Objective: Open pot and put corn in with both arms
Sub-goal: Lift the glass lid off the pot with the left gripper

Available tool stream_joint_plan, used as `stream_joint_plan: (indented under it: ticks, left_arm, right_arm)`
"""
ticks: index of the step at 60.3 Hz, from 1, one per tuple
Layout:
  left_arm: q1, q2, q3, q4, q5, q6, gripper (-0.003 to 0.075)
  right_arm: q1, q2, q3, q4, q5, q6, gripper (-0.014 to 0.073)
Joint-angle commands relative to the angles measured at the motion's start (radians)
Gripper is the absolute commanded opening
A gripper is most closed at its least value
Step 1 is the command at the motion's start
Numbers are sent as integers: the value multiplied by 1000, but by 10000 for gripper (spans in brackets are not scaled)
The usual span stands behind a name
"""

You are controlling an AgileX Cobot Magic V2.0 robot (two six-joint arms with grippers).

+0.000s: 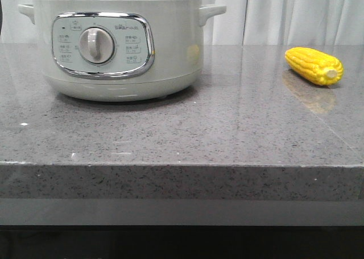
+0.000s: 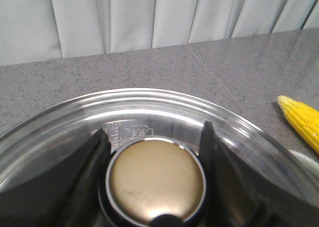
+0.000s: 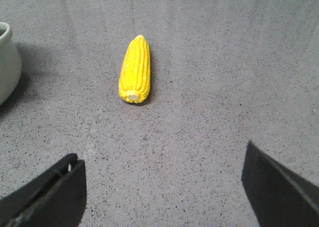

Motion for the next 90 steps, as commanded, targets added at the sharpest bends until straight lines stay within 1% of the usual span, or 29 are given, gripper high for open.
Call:
stream_joint_plan:
  ticks: [1,6,20,34,42,47,54,60,67,76,82,90]
  left_arm:
    - [-8,-38,-35,-15,-60,1,243]
    - [-8,-38,-35,-15,-68,1,225]
    - [-8,-46,-94,-19,-54,1,224]
    - [-8,-123,-165,-21,-19,1,224]
    - [-8,-201,-174,-3,48,1,224]
    - [7,-258,-174,8,113,1,224]
    - [48,-332,-173,8,215,1,224]
    - [103,-394,-173,8,289,1,224]
    - [175,-480,-124,8,354,1,224]
    - [245,-622,12,8,356,1,224]
    - [273,-719,105,8,361,1,224]
    - [275,-840,235,5,363,1,224]
  right_arm:
    - [-4,11,-25,-9,-71,-5,645]
    - [-4,11,-25,-9,-71,-5,645]
    - [-4,11,-25,-9,-72,-5,645]
    - [-4,11,-25,-9,-71,-5,645]
    - [-4,11,-25,-9,-71,-5,645]
    - [-4,11,-25,-9,-71,-5,645]
    - [-4,11,-25,-9,-71,-5,645]
    - [-4,11,-25,-9,-71,-5,645]
    - [-4,11,-25,-9,-71,-5,645]
    - [-4,11,-25,-9,-72,-5,645]
    - [-4,11,-25,-9,-72,-5,645]
    - [-4,11,-25,-9,-72,-5,645]
